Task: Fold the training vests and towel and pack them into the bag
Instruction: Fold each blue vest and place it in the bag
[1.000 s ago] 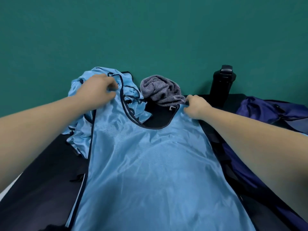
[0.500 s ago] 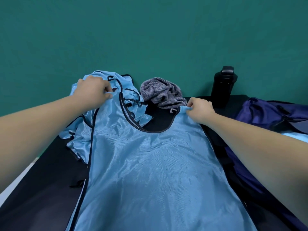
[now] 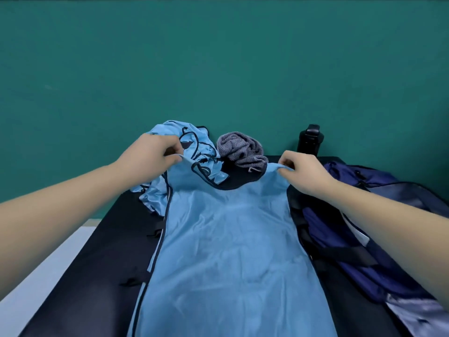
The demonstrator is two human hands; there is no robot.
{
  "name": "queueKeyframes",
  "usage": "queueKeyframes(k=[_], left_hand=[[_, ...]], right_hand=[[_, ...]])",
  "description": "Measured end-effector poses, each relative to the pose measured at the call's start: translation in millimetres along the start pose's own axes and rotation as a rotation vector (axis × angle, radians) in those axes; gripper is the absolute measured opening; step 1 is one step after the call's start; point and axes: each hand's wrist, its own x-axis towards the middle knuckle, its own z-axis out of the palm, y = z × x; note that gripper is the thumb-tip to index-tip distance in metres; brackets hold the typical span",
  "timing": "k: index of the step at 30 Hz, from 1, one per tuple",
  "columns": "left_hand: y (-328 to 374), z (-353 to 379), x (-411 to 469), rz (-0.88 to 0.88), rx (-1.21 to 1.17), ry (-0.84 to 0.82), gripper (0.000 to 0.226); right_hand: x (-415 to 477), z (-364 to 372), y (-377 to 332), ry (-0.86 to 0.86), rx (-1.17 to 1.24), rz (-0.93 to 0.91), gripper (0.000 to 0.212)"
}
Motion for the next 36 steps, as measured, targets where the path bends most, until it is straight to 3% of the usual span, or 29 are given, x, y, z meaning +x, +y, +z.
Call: queueKeyframes(k=[13, 25, 33, 36], left_hand=[[67, -56, -167, 0.011, -0.078, -0.073, 0.012], [44, 9, -277, 0.030, -0.025, -0.312, 0.016], [35, 27, -302, 0.086, 0.139, -0.482, 0.015], [33, 31, -303, 0.106, 0.200, -0.567, 0.009]], right_hand=[[-179, -59, -61, -0.064, -0.021, -0.186, 0.015], [-292, -8, -41, -0.360, -0.113, -0.216, 0.015], [-313, -6, -37, -0.296, -0.158, -0.299, 0.013], [-325, 4, -32, -0.409, -0.237, -0.320, 0.016]])
